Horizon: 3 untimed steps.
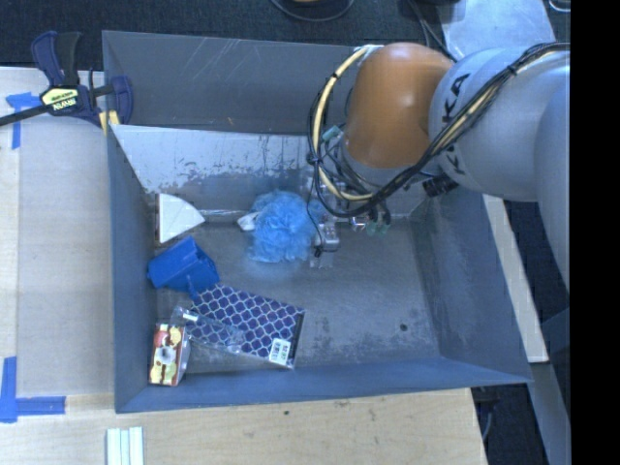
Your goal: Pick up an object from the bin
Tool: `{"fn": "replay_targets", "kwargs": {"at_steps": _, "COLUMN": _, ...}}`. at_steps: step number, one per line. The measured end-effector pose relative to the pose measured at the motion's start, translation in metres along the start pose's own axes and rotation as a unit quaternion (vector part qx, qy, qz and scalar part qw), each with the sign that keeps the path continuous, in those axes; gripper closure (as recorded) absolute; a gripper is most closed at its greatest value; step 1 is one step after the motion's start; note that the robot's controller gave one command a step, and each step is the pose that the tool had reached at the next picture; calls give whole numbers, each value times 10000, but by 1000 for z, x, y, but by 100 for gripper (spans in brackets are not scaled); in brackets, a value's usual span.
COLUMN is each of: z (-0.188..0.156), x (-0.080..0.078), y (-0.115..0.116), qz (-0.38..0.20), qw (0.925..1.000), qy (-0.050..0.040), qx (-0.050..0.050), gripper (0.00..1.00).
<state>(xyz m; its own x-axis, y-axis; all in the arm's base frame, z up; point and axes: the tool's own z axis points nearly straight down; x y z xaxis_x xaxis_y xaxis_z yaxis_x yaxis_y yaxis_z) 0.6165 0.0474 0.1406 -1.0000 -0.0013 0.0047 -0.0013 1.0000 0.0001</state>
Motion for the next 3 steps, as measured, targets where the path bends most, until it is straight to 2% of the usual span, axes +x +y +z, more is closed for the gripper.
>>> {"fn": "replay_targets", "kwargs": {"at_steps": 1, "z": -5, "x": -2, "y": 0, "qz": 7, "qw": 10000, "qy": -42, "qx": -1, "gripper": 0}}
{"fn": "replay_targets", "kwargs": {"at_steps": 2, "z": 72, "x": 0, "y": 22, "qz": -153, "qw": 9999, "qy": -6, "qx": -4, "gripper": 0}}
{"fn": "replay_targets", "kwargs": {"at_steps": 3, "z": 69, "x": -12, "y": 19, "qz": -272, "qw": 9996, "qy": -66, "qx": -3, "gripper": 100}}
